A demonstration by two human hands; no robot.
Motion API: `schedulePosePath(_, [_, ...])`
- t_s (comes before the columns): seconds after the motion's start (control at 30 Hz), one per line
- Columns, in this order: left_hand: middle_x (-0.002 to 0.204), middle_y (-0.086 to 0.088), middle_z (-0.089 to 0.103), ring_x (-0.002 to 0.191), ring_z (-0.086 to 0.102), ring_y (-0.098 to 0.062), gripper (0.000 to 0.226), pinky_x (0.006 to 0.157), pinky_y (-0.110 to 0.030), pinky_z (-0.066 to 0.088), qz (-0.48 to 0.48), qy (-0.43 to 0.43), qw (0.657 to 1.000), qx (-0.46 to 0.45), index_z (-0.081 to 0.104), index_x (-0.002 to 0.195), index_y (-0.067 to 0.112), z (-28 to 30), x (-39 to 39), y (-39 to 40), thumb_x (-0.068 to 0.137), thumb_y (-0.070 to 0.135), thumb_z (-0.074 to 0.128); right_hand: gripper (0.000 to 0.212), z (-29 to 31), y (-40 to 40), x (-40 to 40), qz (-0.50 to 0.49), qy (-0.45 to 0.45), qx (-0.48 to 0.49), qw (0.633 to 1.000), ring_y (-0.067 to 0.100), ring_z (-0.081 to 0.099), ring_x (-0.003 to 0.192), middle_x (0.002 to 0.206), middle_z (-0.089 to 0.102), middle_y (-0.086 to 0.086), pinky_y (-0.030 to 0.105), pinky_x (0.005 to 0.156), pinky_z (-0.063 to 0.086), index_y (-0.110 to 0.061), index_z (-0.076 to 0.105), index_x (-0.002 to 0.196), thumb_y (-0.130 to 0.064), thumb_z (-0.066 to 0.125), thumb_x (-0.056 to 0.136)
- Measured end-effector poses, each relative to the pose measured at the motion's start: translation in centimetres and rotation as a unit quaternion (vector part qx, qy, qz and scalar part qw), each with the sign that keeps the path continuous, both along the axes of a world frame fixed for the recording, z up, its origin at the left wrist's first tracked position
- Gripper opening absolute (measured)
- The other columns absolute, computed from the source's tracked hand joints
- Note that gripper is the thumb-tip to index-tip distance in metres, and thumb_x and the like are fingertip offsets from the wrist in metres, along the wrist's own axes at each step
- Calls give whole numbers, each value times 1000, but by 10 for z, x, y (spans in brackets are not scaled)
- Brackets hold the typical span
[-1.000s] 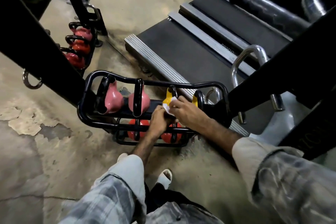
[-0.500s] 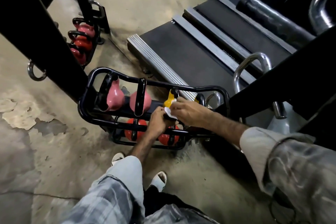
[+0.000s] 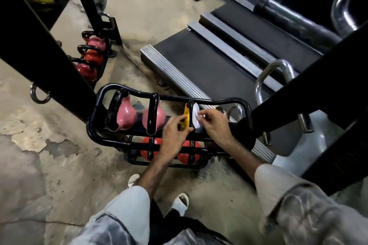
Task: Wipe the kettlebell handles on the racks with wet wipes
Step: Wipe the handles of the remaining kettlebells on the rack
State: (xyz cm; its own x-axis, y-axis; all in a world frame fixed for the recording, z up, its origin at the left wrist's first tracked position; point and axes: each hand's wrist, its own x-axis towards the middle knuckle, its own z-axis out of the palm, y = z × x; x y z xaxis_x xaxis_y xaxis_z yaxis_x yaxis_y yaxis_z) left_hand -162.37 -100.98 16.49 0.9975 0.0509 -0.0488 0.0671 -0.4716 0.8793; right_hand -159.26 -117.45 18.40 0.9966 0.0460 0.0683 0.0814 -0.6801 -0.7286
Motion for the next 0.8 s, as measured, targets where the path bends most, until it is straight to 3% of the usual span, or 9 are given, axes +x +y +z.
schedulePosePath(0.1, [123, 2, 56, 110, 56, -9, 47, 96, -20, 48, -61, -79, 994, 46, 64, 121, 14, 11, 8, -2, 76, 6, 76, 13, -13, 1, -18, -49, 58, 41, 996, 2, 67, 88, 95, 71, -12, 22, 82, 53, -24, 73, 97, -26, 71, 84])
schedulePosePath(0.17, [131, -2, 55, 116, 57, -16, 43, 102, -19, 42, -112, -98, 983, 105, 65, 120, 11, 14, 11, -4, 78, 0, 71, 14, -15, 6, -7, -75, 67, 56, 993, 5, 67, 89, 94, 72, -11, 13, 81, 49, -22, 73, 98, -22, 71, 85])
schedulePosePath(0.33, [146, -3, 45, 125, 53, -18, 43, 104, -27, 42, -180, -79, 960, 198, 58, 129, 8, 17, 9, -4, 87, 9, 64, 15, 4, 15, 48, -73, 93, 58, 991, 0, 63, 84, 90, 73, -11, 7, 73, 42, -21, 76, 99, -26, 69, 87])
schedulePosePath(0.47, [147, 1, 42, 115, 60, -22, 41, 96, -31, 48, -196, -67, 953, 223, 60, 125, 9, 28, 14, -2, 85, 14, 68, 16, 8, 8, 49, -41, 109, 46, 992, 4, 67, 87, 94, 75, -6, 12, 76, 46, -20, 76, 99, -28, 70, 86])
schedulePosePath(0.63, [143, 3, 43, 108, 62, -26, 36, 91, -36, 52, -215, -51, 947, 234, 60, 118, 9, 33, 20, -6, 83, 7, 65, 13, 11, 2, 33, -15, 95, 50, 994, 1, 64, 76, 89, 75, -4, 1, 68, 41, -14, 77, 96, -17, 73, 85])
schedulePosePath(0.8, [142, 1, 42, 102, 63, -29, 23, 86, -42, 52, -233, -30, 936, 263, 61, 107, 7, 34, 31, -5, 85, 14, 63, 14, 11, 17, 69, -15, 121, 16, 992, 11, 68, 88, 93, 76, 1, 9, 72, 43, -15, 78, 96, -21, 71, 85])
